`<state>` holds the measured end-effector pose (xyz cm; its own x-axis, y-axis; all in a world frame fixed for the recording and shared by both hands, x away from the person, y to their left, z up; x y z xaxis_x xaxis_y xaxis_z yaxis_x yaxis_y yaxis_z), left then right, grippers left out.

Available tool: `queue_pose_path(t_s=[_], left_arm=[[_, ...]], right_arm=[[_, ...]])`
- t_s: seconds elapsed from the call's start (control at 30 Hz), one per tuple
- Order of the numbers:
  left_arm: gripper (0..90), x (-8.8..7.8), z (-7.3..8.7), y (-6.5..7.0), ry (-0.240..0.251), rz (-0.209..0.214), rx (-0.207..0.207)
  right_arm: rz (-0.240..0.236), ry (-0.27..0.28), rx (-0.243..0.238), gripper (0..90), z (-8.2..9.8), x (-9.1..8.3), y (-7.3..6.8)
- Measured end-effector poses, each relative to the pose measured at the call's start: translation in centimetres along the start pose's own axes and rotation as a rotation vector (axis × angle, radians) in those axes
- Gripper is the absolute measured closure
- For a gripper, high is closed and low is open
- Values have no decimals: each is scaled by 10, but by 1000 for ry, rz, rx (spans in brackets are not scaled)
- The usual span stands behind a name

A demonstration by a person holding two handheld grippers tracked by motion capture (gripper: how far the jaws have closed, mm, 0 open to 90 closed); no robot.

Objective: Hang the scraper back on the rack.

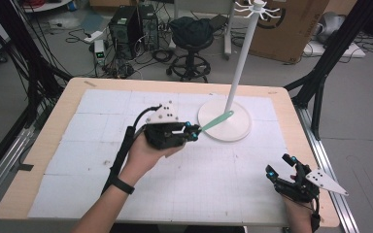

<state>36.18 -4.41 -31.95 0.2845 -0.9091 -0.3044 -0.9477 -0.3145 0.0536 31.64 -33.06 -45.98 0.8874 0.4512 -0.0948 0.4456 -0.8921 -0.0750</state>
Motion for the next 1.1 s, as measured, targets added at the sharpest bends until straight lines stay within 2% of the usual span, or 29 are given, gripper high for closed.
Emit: queue_pose_path(t_s=[0.2,0.43,0.47,0.5,0.7,0.8,0.93,1.1], left_arm=[[806,-10,-50,-18,78,-8,-24],[806,-19,-107,-32,162,-8,-9],[806,-20,-120,-35,180,-13,-12],[806,-20,-120,-35,180,-13,-12],[806,-18,-144,-46,185,-37,-7],[806,-19,-154,-54,214,-57,-13],[806,-19,-161,-65,221,-90,-23],[806,-15,-165,-72,214,-106,-23]], right_arm=[[-1,-1,-1,181,0,0,0],[-6,3,2,181,0,0,0],[-6,2,5,180,0,0,0],[-6,2,5,180,0,0,0],[-5,5,5,181,0,0,0],[-6,2,7,180,0,0,0],[-7,2,5,181,0,0,0],[-13,3,13,181,0,-1,-1]])
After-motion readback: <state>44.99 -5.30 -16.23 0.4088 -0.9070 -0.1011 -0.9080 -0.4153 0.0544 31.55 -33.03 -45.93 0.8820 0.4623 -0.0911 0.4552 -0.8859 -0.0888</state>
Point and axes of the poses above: each handheld gripper's, and its own axes: x roughly forward along the jaws, z roughly out of its underside, y roughly to its right, the point moved 10 cm from there along x, roughly forward along the jaws, and after that the axes turned 5 degrees about z, right-handed, at the moved point
